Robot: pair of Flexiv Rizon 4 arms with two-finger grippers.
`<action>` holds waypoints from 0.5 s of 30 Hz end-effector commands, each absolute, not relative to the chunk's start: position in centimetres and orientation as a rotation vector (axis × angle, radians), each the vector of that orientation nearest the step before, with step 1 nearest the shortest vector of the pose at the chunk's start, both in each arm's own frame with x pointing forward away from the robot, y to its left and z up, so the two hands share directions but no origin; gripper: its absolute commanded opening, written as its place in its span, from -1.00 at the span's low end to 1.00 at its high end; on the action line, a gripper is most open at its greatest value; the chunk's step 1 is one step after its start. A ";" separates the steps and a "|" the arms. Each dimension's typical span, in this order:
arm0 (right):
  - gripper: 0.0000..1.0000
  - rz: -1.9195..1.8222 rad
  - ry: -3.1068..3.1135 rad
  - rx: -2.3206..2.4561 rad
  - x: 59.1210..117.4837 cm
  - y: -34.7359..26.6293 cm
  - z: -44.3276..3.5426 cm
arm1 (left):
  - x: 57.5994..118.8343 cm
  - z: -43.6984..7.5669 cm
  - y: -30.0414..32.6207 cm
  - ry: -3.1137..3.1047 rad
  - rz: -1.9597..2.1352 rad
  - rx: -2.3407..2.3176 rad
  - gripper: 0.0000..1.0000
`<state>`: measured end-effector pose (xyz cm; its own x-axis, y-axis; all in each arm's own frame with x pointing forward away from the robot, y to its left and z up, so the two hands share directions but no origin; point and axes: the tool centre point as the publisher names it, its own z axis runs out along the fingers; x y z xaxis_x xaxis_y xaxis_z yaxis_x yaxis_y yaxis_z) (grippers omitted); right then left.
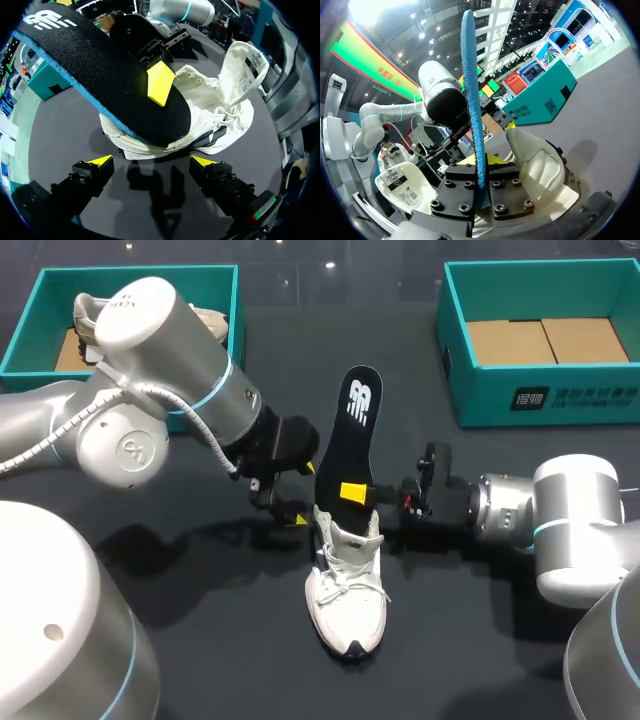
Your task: Take the shoe out of the shoebox, open the shoe tongue, remove and reinsert the insole, then place the shoe into the shoebox
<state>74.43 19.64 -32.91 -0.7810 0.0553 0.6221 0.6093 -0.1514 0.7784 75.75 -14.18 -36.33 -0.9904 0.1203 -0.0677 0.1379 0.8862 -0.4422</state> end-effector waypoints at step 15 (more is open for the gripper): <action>-1.00 -1.866 -1.738 -0.821 72.0 19.7 -35.2 | 75.7 -36.4 -14.3 3.013 -0.709 0.207 1.00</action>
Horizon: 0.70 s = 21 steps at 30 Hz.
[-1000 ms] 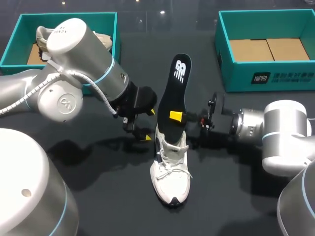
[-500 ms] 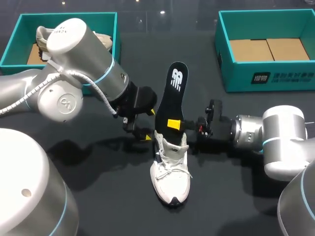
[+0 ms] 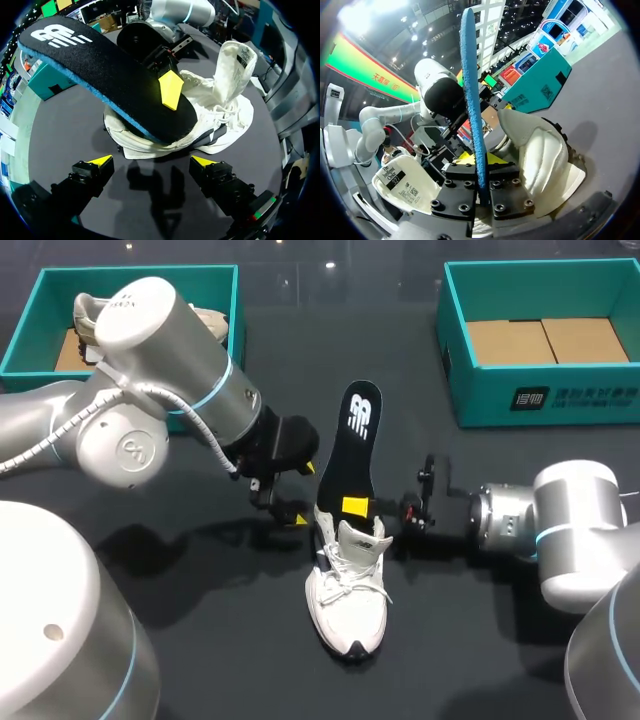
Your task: Take the shoe out of the shoebox, open the shoe tongue, remove and reinsert the insole, then place the shoe into the shoebox
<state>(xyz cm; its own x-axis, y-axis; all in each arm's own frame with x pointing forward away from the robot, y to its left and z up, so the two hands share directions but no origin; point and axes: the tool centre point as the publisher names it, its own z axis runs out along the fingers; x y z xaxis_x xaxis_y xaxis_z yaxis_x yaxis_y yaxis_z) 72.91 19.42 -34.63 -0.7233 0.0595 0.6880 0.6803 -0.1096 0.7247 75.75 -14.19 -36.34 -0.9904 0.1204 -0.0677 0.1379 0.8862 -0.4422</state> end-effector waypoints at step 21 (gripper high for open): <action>-0.42 -1.853 -1.809 -0.724 73.2 20.4 -33.3 | 75.7 -36.4 -14.3 3.013 -0.709 0.207 1.00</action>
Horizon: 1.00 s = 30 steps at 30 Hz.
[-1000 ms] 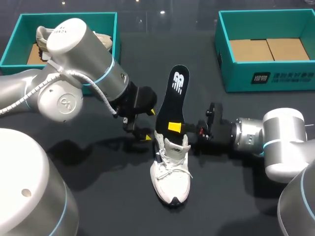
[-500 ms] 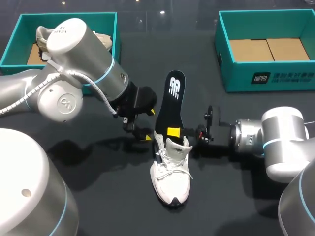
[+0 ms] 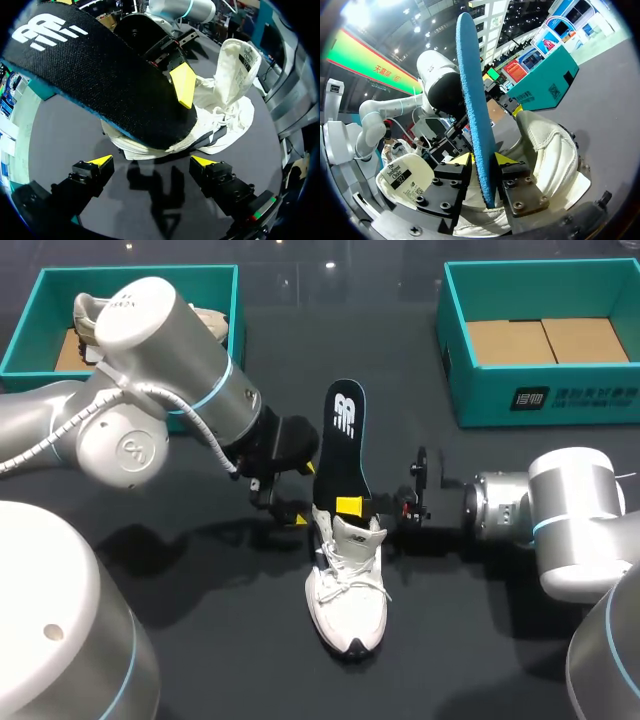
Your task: Take the shoe out of the shoebox, open the shoe tongue, remove and reinsert the insole, then place the shoe into the shoebox
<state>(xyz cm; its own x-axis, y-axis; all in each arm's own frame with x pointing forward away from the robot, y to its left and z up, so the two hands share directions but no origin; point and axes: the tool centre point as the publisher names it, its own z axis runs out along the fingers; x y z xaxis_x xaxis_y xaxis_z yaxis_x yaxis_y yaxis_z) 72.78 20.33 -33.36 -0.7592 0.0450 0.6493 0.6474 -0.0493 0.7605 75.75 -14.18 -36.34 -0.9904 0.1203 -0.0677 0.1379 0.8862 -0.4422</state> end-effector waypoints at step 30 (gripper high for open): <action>-1.00 -1.866 -1.859 -0.677 76.0 20.5 -31.1 | 75.7 -36.4 -14.3 3.013 -0.709 0.207 1.00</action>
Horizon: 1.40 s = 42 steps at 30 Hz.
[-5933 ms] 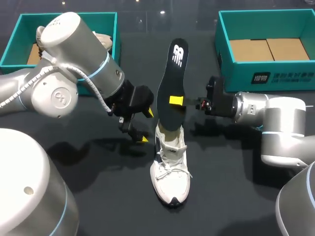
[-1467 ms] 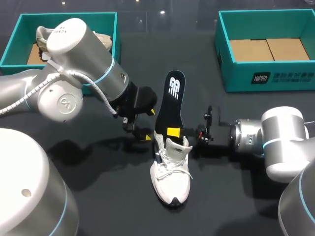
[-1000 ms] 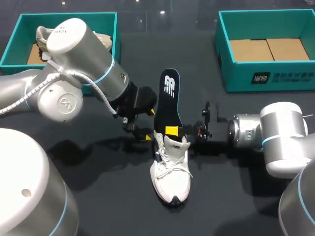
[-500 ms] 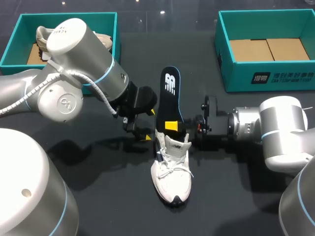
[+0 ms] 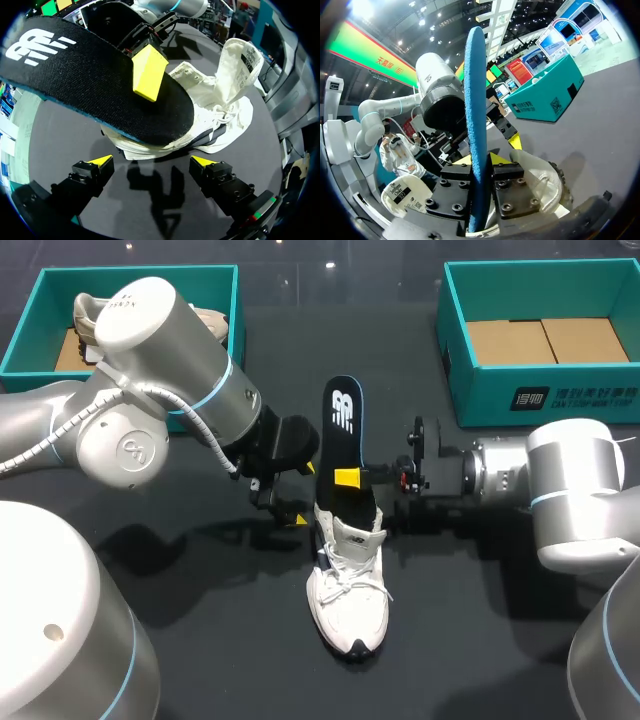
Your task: Take the shoe out of the shoebox, open the shoe tongue, remove and reinsert the insole, then place the shoe into the shoebox
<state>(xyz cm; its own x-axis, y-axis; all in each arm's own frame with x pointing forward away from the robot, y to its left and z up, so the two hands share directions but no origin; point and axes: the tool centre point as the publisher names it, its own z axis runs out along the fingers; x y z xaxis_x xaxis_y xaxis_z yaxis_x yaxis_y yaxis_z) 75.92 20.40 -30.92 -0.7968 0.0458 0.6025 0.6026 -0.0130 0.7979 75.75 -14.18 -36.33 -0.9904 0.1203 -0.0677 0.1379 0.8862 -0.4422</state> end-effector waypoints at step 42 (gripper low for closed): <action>-0.19 -1.844 -1.849 -0.647 73.1 21.1 -31.1 | 75.7 -36.4 -14.3 3.013 -0.709 0.207 1.00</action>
